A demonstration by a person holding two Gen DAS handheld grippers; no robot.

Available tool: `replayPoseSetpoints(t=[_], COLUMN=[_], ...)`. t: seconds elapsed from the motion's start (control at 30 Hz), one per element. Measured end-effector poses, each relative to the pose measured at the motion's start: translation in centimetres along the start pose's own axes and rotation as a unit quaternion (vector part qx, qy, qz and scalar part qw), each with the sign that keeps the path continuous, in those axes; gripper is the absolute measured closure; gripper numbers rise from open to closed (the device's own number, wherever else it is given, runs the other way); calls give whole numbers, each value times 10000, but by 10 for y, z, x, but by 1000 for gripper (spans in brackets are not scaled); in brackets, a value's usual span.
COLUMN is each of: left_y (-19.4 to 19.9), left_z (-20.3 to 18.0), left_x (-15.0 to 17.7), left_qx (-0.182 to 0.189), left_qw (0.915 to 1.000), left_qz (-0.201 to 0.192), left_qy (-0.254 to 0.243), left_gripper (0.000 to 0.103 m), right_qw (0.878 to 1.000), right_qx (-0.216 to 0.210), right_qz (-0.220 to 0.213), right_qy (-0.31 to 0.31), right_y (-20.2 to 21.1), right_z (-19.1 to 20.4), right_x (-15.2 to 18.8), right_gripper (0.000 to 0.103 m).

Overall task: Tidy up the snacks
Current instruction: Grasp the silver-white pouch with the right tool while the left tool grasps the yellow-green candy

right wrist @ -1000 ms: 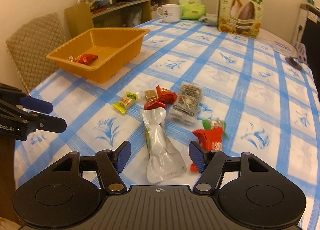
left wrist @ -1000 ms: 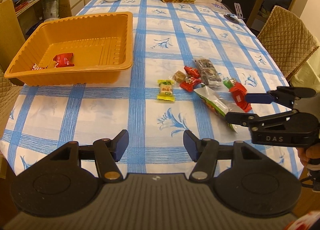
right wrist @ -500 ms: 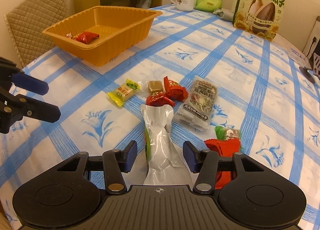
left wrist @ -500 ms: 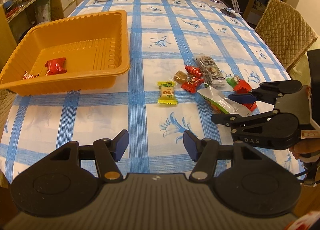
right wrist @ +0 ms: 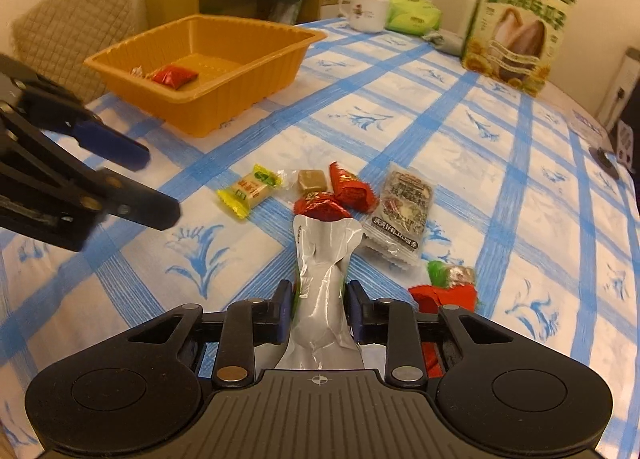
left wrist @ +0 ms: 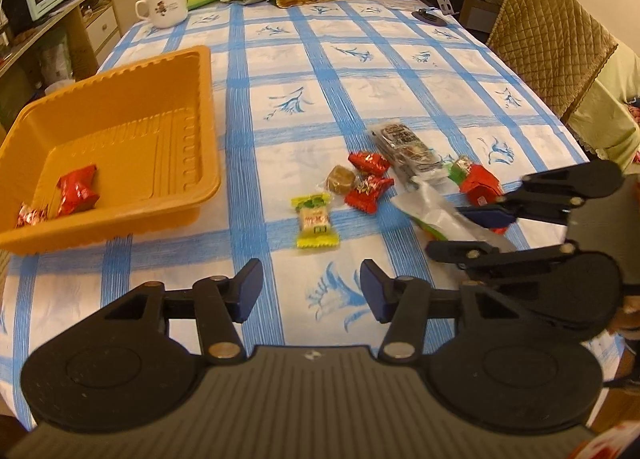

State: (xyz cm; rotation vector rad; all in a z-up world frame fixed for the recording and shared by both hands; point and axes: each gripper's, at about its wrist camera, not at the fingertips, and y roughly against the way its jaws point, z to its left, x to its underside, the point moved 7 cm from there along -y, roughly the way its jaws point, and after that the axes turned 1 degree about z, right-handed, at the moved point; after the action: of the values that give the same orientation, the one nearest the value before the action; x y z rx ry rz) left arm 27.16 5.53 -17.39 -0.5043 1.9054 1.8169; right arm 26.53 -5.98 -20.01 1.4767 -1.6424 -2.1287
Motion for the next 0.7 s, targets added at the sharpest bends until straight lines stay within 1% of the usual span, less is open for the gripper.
replayPoseSetpoints(t=[0.13,0.17,0.4,0.57,0.7], left_y=[-13,-17,-37,-49,-58], left_z=[-4,-4,-6,-6,-6], left_x=[-7,-9,-18,-24,-26], left_qx=[-3,0,-59,-116,-156], left_qw=[10000,10000,9999,9999,9998], left_qz=[-32,-41,-129,-93,-57], left_qy=[-62,-53,-5,-34,-51], left_gripper=[56,58,65,72,74], right_qw=[9991,9986,9942,9906,9888], right_qx=[58,79,190,313,411], right_qz=[-121,-154,-444,-483,-473], right_qy=[-408,-495,-957,-1239,-1356], right_y=[14,18,48,59,64], right_z=[-11,-14,-34,-46,-53], right_x=[-2,-2,-8,-5,0], right_gripper=[73,73,73,73,73])
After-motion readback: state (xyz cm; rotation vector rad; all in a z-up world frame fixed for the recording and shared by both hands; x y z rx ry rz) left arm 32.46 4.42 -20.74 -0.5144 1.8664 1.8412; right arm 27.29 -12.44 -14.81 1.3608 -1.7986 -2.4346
